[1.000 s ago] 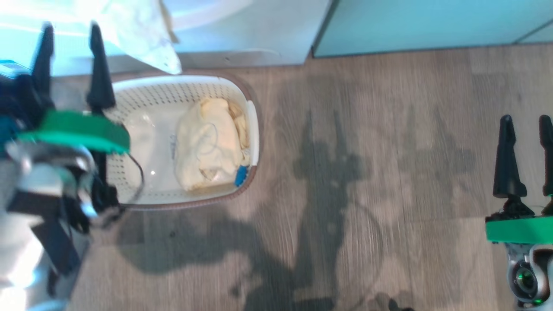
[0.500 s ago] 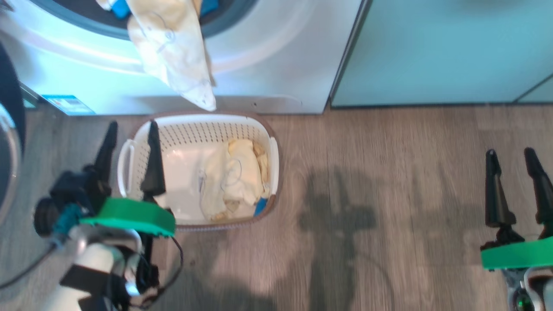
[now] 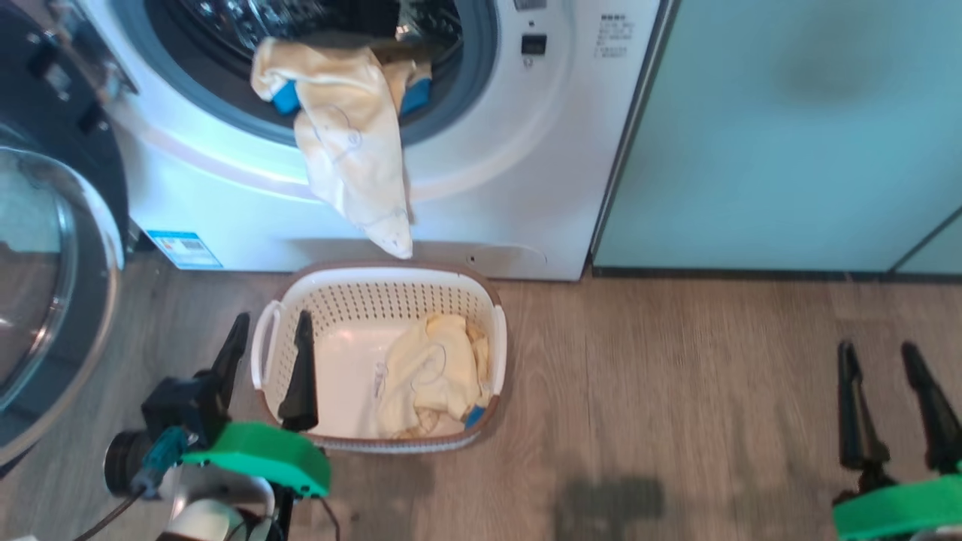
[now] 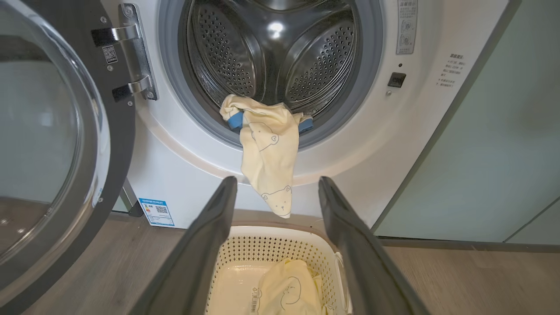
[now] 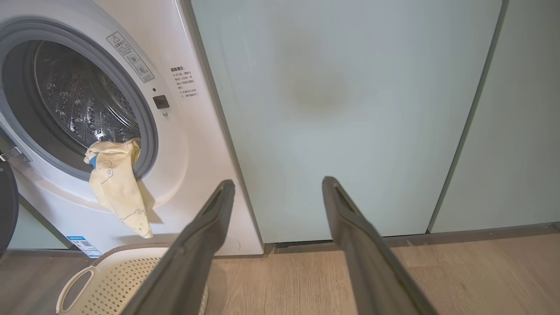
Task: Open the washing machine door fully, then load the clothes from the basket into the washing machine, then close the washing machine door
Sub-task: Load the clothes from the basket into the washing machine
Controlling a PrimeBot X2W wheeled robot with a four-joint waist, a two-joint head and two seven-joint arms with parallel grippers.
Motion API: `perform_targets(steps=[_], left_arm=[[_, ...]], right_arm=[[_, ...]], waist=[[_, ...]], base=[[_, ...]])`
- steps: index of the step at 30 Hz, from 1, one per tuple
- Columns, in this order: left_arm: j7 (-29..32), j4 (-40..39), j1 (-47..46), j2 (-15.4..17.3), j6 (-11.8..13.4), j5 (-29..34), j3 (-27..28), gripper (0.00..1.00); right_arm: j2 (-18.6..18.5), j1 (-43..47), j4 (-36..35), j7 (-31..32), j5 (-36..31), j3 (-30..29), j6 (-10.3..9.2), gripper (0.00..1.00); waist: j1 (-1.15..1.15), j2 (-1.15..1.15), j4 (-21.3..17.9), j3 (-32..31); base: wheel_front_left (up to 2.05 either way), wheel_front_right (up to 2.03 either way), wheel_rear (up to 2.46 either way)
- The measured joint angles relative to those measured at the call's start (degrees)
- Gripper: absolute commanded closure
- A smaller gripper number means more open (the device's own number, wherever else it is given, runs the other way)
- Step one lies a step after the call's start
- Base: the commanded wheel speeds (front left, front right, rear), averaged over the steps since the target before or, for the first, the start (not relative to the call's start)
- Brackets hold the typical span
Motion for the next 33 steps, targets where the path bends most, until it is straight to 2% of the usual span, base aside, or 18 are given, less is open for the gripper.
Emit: perform_targets(steps=[14,30,33], left_arm=[[0.59,1.02,3.13,0.93,0.09,-2.37,2.11,0.0],[1.0,1.68,3.99,0.91,0.41,-3.68,2.03,0.0],[1.0,2.08,3.99,0.92,-0.16,-4.28,2.05,0.0]], right_arm=[[1.23,3.33,-2.1,2.37,-1.08,-0.4,0.0,0.0],[1.24,4.55,-3.02,3.27,-1.08,0.01,0.0,0.0],[1.24,4.55,-3.08,3.27,-1.07,0.07,0.0,0.0]], waist=[[0.01,0.0,1.76,-5.19],[0.01,0.0,1.99,-5.18],[0.01,0.0,1.84,-4.96]], base=[[0.0,0.0,0.0],[0.0,0.0,0.0],[0.0,0.0,0.0]])
